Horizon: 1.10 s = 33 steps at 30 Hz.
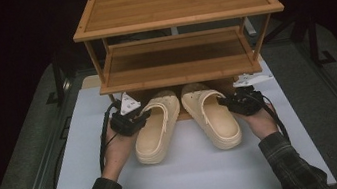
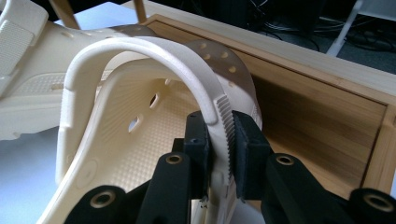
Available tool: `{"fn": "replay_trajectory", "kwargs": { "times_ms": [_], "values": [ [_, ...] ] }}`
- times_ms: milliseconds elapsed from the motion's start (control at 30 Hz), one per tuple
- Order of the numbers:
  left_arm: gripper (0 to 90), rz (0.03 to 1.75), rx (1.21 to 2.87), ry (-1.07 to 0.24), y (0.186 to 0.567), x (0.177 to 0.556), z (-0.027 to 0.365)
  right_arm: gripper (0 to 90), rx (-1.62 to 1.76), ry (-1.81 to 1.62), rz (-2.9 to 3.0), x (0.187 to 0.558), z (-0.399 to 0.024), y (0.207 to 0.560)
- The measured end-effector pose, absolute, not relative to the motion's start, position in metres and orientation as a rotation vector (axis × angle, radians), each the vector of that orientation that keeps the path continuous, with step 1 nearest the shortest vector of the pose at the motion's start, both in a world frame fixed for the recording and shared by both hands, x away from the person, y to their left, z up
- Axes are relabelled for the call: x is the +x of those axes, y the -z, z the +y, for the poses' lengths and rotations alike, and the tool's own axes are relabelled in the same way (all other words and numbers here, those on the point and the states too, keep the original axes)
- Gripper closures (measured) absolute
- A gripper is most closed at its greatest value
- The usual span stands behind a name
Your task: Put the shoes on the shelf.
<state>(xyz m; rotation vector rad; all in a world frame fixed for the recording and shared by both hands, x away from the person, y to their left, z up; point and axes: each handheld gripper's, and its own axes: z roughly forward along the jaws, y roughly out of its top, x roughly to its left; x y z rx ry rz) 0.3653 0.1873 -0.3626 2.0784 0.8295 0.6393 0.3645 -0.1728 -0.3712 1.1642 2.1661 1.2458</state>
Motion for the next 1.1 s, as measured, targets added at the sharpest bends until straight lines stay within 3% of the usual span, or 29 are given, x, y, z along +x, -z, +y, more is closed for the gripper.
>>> {"fn": "replay_trajectory", "kwargs": {
  "times_ms": [300, 533, 933, 1100],
  "values": [
    [76.0, 0.851, 2.07, -0.767, 0.378, 0.389, 0.167, 77.2, 1.22, -1.246, 2.109, 0.384, -0.169, 0.385],
    [75.9, 0.862, 2.059, -0.786, 0.387, 0.394, 0.157, 77.1, 1.219, -1.21, 2.109, 0.391, -0.16, 0.386],
    [72.9, 0.897, 2.038, -0.721, 0.397, 0.397, 0.159, 76.2, 1.25, -1.175, 2.114, 0.397, -0.155, 0.396],
    [63.5, 0.912, 2.056, -0.662, 0.399, 0.397, 0.161, 73.6, 1.269, -1.193, 2.129, 0.396, -0.158, 0.398]
  ]
}}
